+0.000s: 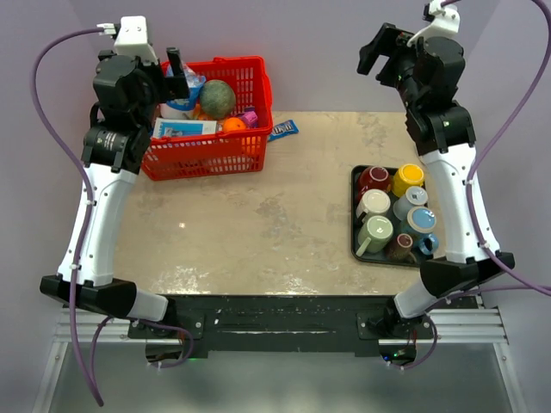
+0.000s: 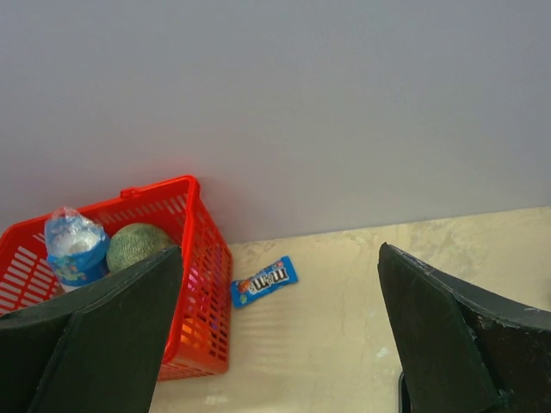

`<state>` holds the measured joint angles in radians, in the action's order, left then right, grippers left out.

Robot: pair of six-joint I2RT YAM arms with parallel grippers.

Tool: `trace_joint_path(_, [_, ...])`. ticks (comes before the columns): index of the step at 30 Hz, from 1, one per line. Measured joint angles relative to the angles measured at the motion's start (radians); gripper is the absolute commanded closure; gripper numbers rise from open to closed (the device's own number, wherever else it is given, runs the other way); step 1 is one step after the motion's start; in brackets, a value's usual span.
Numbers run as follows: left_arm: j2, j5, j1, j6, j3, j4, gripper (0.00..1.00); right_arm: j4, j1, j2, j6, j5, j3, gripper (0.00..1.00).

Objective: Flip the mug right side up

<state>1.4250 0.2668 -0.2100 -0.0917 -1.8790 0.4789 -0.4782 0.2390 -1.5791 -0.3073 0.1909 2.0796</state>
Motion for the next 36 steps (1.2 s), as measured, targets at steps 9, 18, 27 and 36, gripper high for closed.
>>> trace_joint_path(9, [-0.067, -0.193, 0.000, -0.003, 0.183, -0.049, 0.01, -0.057, -0.010, 0.132, -0.092, 0.018, -0.164, 0.03])
trace_joint_path(18, [-0.098, -0.414, 0.000, -0.029, 0.377, -0.128, 0.01, -0.375, 0.150, 0.210, -0.339, 0.217, -0.438, 0.11])
trace_joint_path(27, [-0.099, -0.553, 0.000, -0.124, 0.460, -0.235, 0.01, -0.520, 0.209, 0.446, -0.607, 0.268, -0.844, 0.25])
trace_joint_path(36, [-0.093, -0.661, 0.000, -0.196, 0.479, -0.324, 0.01, -0.463, 0.227, 0.529, -0.734, 0.264, -1.172, 0.26])
